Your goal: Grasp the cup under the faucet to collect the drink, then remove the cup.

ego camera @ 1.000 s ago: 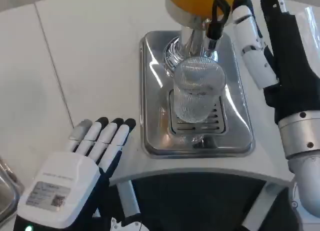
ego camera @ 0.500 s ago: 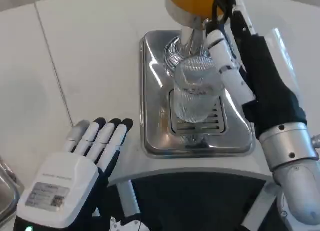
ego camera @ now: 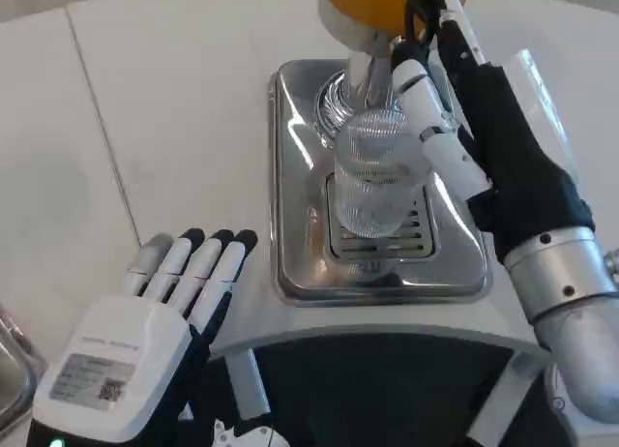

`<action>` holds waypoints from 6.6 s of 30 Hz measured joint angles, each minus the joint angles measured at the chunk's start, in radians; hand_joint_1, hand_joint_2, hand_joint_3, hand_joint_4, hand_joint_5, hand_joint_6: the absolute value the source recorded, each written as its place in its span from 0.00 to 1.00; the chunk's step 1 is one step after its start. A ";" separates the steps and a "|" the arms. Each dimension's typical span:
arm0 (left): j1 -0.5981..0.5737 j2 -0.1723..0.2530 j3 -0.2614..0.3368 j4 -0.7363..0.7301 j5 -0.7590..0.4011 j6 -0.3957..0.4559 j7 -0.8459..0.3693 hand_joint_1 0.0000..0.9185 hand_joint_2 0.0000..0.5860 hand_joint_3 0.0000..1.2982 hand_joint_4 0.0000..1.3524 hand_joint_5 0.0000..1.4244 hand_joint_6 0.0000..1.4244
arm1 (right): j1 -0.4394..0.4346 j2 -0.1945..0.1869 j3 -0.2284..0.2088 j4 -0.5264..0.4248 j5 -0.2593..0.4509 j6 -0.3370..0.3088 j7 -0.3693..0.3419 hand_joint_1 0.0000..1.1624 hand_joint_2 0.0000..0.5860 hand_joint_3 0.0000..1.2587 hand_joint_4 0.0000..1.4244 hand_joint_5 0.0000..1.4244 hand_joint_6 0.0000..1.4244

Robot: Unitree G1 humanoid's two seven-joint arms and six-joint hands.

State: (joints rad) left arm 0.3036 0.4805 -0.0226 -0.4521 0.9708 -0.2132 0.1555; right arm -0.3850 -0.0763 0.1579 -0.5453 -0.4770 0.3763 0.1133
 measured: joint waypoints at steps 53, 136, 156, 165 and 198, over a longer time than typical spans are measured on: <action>-0.324 -0.078 -0.109 0.255 0.019 0.121 0.031 0.00 0.08 0.00 0.00 0.00 0.01 | -0.183 -0.238 0.121 -0.047 -0.372 0.098 0.391 0.00 0.98 0.06 0.00 0.00 0.01; -0.638 -0.228 -0.243 0.614 -0.178 0.065 0.234 0.15 0.05 0.00 0.00 0.10 0.11 | 0.968 -0.222 -0.186 -0.387 -0.343 -0.702 0.101 0.28 0.84 0.00 0.00 0.00 0.00; -0.724 -0.266 -0.287 0.764 -0.214 0.004 0.276 0.17 0.05 0.00 0.00 0.16 0.16 | 0.952 -0.207 -0.172 -0.354 -0.363 -0.698 0.109 0.26 0.81 0.00 0.00 0.00 0.00; -0.811 -0.302 -0.302 0.878 -0.221 0.000 0.343 0.22 0.06 0.00 0.00 0.20 0.19 | 0.951 -0.204 -0.178 -0.367 -0.356 -0.678 0.138 0.26 0.80 0.00 0.00 0.00 0.00; -0.948 -0.379 -0.319 1.063 -0.272 -0.015 0.365 0.36 0.10 0.18 0.25 0.47 0.60 | 0.906 -0.187 -0.174 -0.374 -0.305 -0.584 0.203 0.24 0.79 0.00 0.00 0.00 0.00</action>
State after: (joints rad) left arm -0.6445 0.1019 -0.3419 0.6105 0.6991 -0.2286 0.5205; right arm 0.5210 -0.2632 -0.0161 -0.9197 -0.7820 -0.2076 0.3162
